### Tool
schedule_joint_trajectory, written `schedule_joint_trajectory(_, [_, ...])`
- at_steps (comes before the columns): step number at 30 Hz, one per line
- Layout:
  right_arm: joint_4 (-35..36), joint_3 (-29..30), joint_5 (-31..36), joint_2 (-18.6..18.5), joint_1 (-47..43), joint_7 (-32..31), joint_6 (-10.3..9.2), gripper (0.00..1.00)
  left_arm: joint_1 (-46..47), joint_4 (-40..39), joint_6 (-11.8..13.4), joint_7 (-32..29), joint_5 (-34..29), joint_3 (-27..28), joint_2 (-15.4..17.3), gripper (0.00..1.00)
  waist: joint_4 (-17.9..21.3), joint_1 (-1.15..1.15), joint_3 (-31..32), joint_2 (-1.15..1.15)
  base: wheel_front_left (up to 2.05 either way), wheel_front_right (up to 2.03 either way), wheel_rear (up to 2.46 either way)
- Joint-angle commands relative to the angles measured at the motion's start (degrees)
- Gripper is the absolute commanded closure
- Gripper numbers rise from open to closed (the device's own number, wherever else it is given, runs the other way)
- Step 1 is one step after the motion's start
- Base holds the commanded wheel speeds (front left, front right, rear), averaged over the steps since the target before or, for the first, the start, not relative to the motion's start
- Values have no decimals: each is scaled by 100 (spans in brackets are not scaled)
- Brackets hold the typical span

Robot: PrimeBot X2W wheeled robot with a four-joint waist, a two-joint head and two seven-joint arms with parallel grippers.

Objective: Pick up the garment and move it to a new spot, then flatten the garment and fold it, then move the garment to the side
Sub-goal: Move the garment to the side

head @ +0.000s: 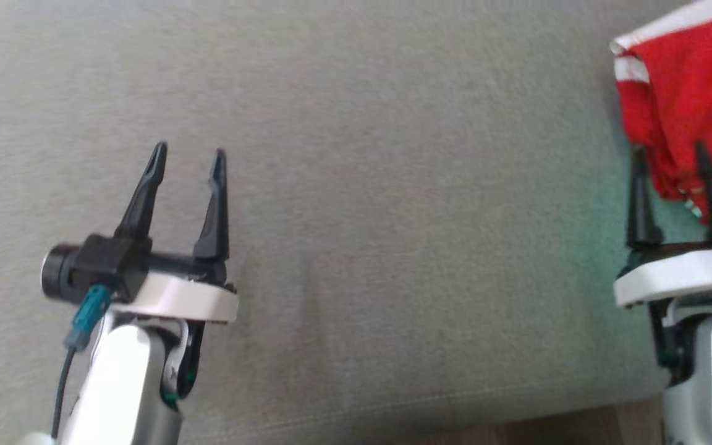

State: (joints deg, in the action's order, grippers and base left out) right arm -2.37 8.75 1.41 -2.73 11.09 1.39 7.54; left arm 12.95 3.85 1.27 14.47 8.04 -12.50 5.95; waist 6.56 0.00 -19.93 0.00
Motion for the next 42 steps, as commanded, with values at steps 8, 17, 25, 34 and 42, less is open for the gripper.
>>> schedule_joint_trajectory(8, [397,-733,-424,-17,-143,-71,-5,0,-307,-140,155,51,98,426,47,0,-660,0,572,0,0,0,0])
schedule_joint_trajectory(17, [376,-865,-602,-16,-437,-117,-5,0,-652,-31,150,52,96,584,86,0,-812,0,1019,0,0,0,0])
schedule_joint_trajectory(25, [448,-814,-671,-15,-780,-180,-5,0,-902,84,97,52,46,554,98,0,-765,0,1365,0,0,0,0])
schedule_joint_trajectory(34, [550,-796,-769,-15,-1032,-240,-5,0,-1095,181,80,52,36,531,107,0,-732,0,1607,0,0,0,0])
schedule_joint_trajectory(42, [611,-805,-863,-15,-1099,-270,-5,0,-1127,208,92,52,44,531,125,0,-709,0,1648,0,0,0,0])
